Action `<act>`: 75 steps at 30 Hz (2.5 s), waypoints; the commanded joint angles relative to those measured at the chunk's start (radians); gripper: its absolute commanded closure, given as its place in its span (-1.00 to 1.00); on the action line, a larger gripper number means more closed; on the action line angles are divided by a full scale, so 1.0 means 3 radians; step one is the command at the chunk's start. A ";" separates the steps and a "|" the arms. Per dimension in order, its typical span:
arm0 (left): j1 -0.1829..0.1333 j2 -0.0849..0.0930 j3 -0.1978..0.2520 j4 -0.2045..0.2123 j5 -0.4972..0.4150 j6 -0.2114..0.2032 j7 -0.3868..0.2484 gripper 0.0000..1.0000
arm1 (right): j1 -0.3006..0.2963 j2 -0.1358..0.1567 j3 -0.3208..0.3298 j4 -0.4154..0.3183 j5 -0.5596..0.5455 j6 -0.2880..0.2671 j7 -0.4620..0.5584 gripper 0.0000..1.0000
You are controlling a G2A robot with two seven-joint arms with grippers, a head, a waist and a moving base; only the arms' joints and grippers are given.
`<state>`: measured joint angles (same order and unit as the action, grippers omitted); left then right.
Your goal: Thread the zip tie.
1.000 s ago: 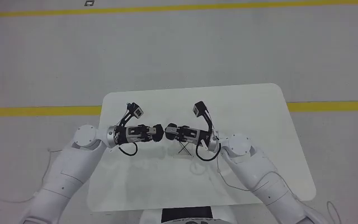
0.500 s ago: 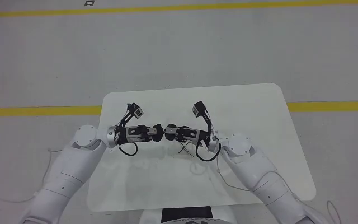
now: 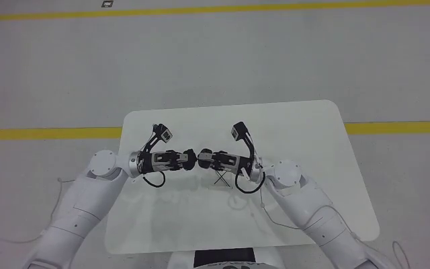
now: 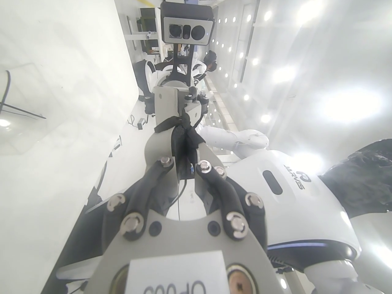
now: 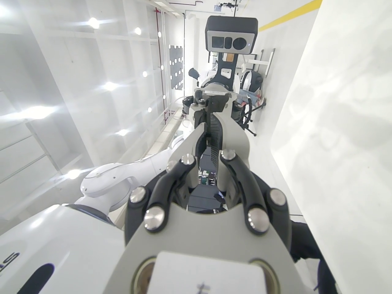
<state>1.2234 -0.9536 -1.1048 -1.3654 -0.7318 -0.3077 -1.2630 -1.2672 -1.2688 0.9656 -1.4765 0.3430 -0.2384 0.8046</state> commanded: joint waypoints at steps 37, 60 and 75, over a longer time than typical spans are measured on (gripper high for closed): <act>0.0114 -0.0188 -0.0686 -0.0102 0.0233 -0.0108 -0.0086 1.00 | -0.0071 0.0034 0.0147 0.0030 0.0042 -0.0004 -0.0064 -1.00; 0.0105 -0.0318 -0.0648 -0.0055 0.0296 -0.0092 -0.0355 1.00 | -0.0071 0.0034 0.0147 0.0030 0.0042 -0.0004 -0.0064 -1.00; 0.0146 -0.0242 -0.0660 -0.0099 0.0473 -0.0108 -0.0423 1.00 | -0.0071 0.0034 0.0147 0.0030 0.0042 -0.0004 -0.0064 -1.00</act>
<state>1.2681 -1.0271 -1.3039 -1.3950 -0.5867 -0.3400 -1.3900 -1.2884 -1.2584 1.0097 -1.4676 0.3556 -0.2396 0.7852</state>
